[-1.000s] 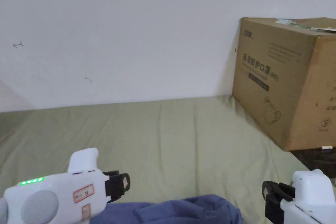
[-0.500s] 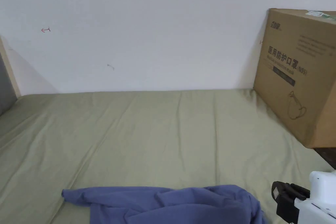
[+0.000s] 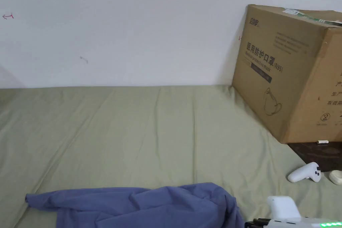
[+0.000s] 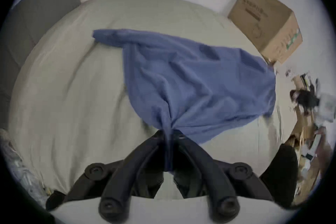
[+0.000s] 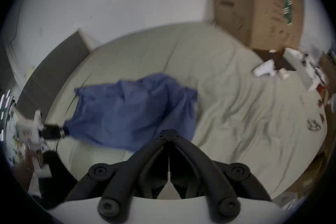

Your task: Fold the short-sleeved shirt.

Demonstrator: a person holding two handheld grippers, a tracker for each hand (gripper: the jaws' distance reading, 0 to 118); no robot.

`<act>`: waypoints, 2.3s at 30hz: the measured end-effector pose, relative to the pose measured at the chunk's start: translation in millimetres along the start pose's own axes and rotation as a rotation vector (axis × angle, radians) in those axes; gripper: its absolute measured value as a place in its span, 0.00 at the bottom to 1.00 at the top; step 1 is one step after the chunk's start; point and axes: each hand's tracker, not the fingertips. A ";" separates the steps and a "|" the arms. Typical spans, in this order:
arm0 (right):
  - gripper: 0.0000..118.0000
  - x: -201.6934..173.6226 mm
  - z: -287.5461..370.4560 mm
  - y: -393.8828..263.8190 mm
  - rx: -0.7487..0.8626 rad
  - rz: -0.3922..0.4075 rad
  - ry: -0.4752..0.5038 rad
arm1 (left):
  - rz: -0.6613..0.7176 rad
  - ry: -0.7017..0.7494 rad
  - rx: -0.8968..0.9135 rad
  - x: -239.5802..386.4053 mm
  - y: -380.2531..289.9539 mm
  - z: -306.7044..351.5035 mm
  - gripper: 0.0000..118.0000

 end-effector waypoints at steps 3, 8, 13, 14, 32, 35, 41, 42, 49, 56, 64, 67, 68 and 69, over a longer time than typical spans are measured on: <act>0.85 2.5 -27.6 5.6 -0.150 0.019 -0.074 | 0.021 0.022 0.011 -17.1 10.7 8.0 0.05; 0.69 4.8 -82.3 -1.0 -0.211 -0.054 -0.068 | 0.065 0.039 0.025 -24.0 14.0 19.4 0.05; 0.03 -18.5 -71.1 -10.9 -0.166 0.020 -0.076 | 0.075 0.043 0.026 -34.9 16.8 23.0 0.05; 0.02 -18.6 -65.4 -9.4 -0.168 0.022 -0.023 | 0.069 0.046 0.036 -35.9 17.6 25.7 0.05; 0.01 -17.7 169.3 128.0 0.435 0.060 -0.057 | -0.100 -0.025 0.467 -9.4 192.5 183.3 0.05; 0.01 -30.3 194.9 161.1 0.500 0.090 -0.068 | -0.113 -0.034 0.521 5.3 223.1 208.9 0.05; 0.01 -39.5 221.5 230.7 0.595 0.105 -0.117 | -0.135 -0.035 0.573 25.0 282.4 231.8 0.05; 0.01 -40.2 224.5 241.8 0.606 0.101 -0.122 | -0.136 -0.035 0.576 27.8 291.1 233.4 0.05; 0.01 -34.1 219.7 342.0 0.686 0.076 -0.201 | -0.161 -0.019 0.624 57.5 358.8 228.9 0.05; 0.01 -26.3 184.3 411.9 0.765 0.047 -0.266 | -0.193 0.054 0.740 77.4 421.2 188.9 0.05; 0.01 -5.0 61.3 371.4 0.645 0.060 -0.318 | -0.145 0.097 0.683 52.9 411.1 83.0 0.05; 0.01 16.1 -7.8 308.9 0.455 0.049 -0.302 | -0.091 0.078 0.489 27.4 363.4 15.5 0.05; 0.01 23.1 -28.3 289.2 0.374 0.039 -0.286 | -0.082 0.080 0.416 19.7 344.1 -5.4 0.05; 0.01 31.9 -52.9 257.1 0.274 0.016 -0.262 | -0.080 0.081 0.322 10.7 318.5 -28.9 0.05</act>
